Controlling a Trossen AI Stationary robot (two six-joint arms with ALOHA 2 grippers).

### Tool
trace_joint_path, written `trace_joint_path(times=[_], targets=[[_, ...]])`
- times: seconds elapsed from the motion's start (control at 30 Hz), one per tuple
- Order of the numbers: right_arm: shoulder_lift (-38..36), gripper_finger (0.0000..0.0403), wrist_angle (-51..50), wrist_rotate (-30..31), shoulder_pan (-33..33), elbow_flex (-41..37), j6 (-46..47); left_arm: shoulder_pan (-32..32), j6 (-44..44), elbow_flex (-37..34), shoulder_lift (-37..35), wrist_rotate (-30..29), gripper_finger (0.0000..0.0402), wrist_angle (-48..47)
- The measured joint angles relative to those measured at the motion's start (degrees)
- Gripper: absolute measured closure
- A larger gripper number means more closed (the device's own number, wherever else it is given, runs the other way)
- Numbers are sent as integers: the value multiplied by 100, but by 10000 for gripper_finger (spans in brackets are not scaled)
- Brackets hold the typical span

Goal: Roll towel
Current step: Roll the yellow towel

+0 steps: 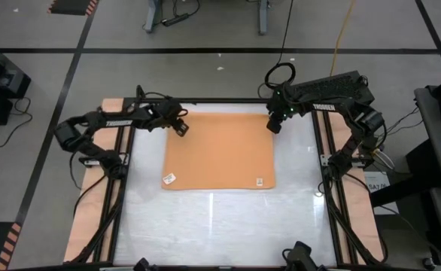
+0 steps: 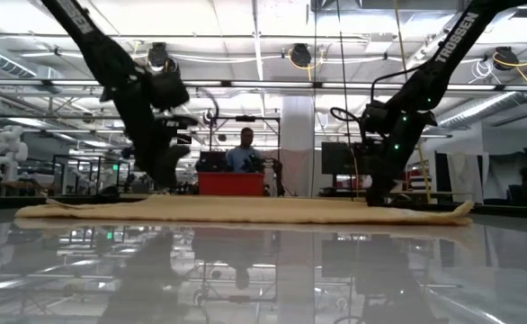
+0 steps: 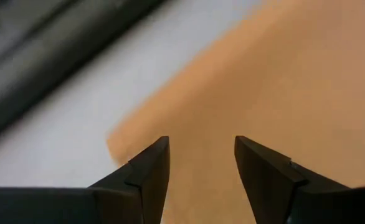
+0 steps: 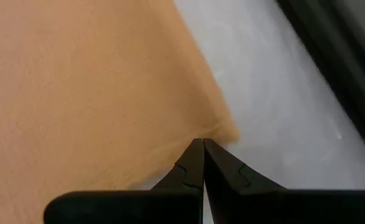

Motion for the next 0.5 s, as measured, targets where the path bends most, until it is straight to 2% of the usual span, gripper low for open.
trace_joint_path(times=[0.13,0.23,0.37,0.5], targets=[[0,403,-179,2,89,0,26,-131,345,-4,-215,-10,215,208],[0,403,-173,6,198,7,169,-126,569,0,-196,241,215,320],[-79,403,-24,0,426,57,411,-76,936,-4,93,411,215,342],[-142,403,439,-18,737,61,614,31,1212,-5,454,639,215,1006]])
